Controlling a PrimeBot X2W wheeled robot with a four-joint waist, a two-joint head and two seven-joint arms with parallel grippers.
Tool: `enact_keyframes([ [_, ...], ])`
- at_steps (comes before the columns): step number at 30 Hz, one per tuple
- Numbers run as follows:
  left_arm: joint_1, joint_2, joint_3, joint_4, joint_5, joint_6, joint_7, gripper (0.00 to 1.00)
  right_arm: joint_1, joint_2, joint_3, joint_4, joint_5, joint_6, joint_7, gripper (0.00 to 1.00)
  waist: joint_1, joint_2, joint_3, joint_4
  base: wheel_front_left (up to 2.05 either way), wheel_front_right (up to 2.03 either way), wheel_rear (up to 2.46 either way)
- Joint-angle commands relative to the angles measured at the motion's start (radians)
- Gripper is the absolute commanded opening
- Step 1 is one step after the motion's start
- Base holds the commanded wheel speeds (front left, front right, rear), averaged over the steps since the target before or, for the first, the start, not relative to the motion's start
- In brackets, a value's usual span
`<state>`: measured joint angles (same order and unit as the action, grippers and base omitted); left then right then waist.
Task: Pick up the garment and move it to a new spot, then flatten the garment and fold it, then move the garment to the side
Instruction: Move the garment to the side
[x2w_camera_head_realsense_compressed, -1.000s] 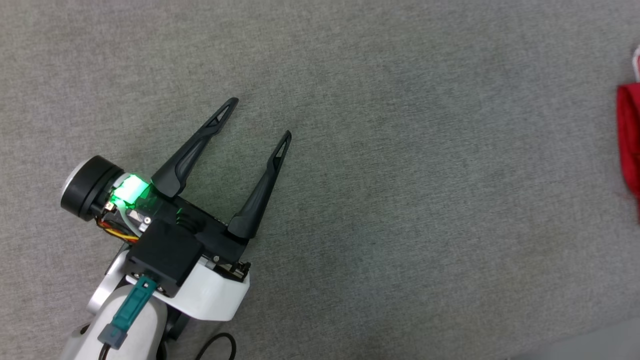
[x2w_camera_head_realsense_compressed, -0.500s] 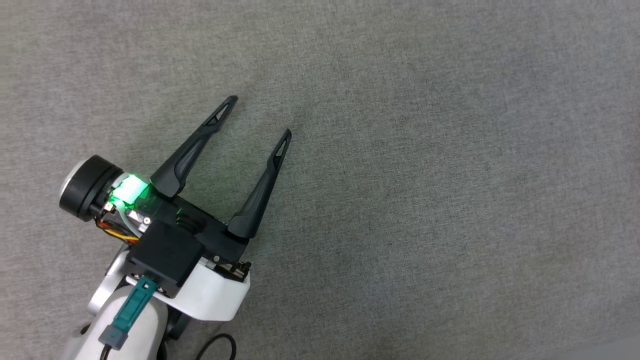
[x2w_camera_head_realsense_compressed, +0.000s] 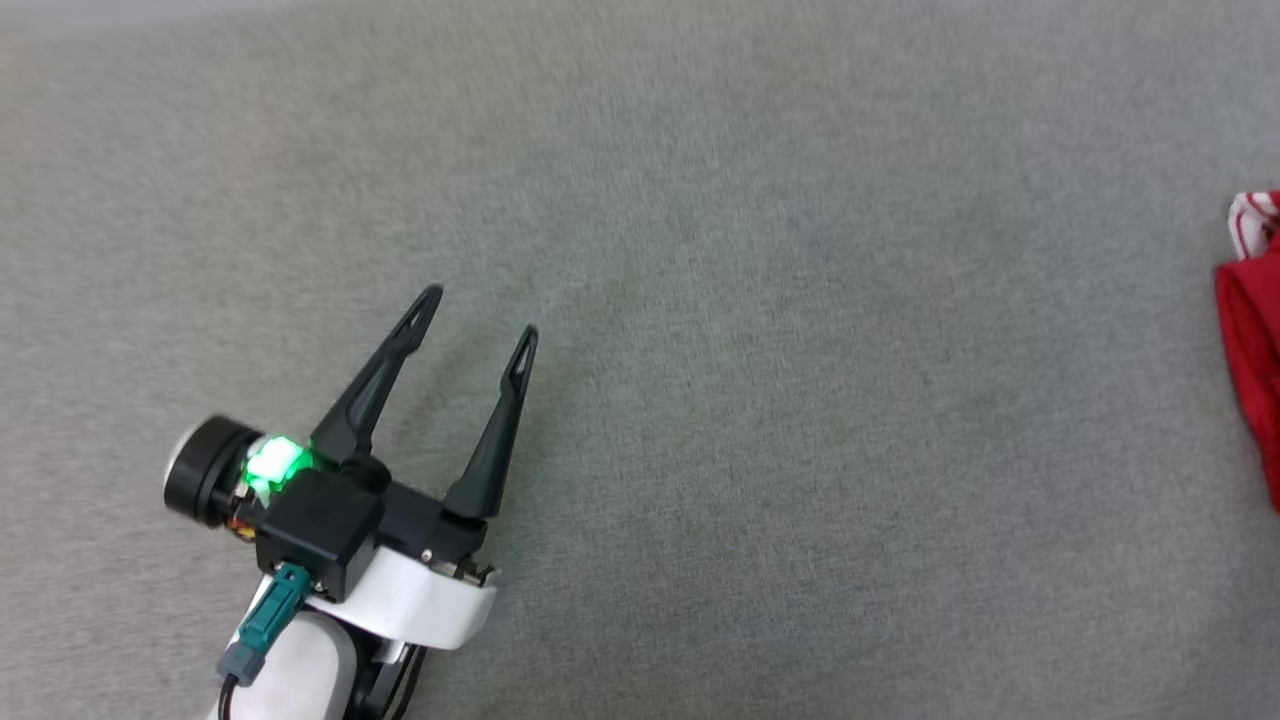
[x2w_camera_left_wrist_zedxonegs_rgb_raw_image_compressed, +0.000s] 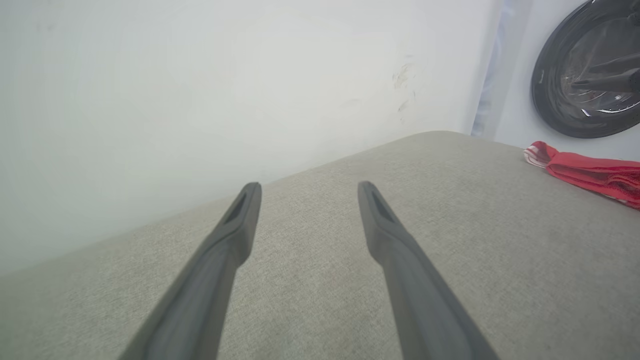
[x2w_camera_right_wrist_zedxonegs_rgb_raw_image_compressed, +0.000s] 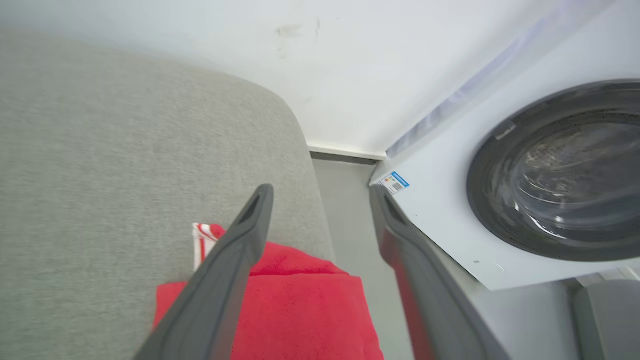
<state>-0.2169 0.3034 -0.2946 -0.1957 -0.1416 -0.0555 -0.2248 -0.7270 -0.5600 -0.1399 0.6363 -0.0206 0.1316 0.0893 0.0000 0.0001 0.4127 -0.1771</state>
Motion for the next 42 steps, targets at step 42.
enact_keyframes([
  [42, 0.295, -0.151, 0.146, 0.250, -0.100, 0.006, -0.042, 1.00, 0.746, 0.467, 0.108, -0.557, 0.196, -0.002, -0.250, 1.00, 0.0000, -0.0001, -0.432, 0.194, 0.00, 0.00, 0.00],
])
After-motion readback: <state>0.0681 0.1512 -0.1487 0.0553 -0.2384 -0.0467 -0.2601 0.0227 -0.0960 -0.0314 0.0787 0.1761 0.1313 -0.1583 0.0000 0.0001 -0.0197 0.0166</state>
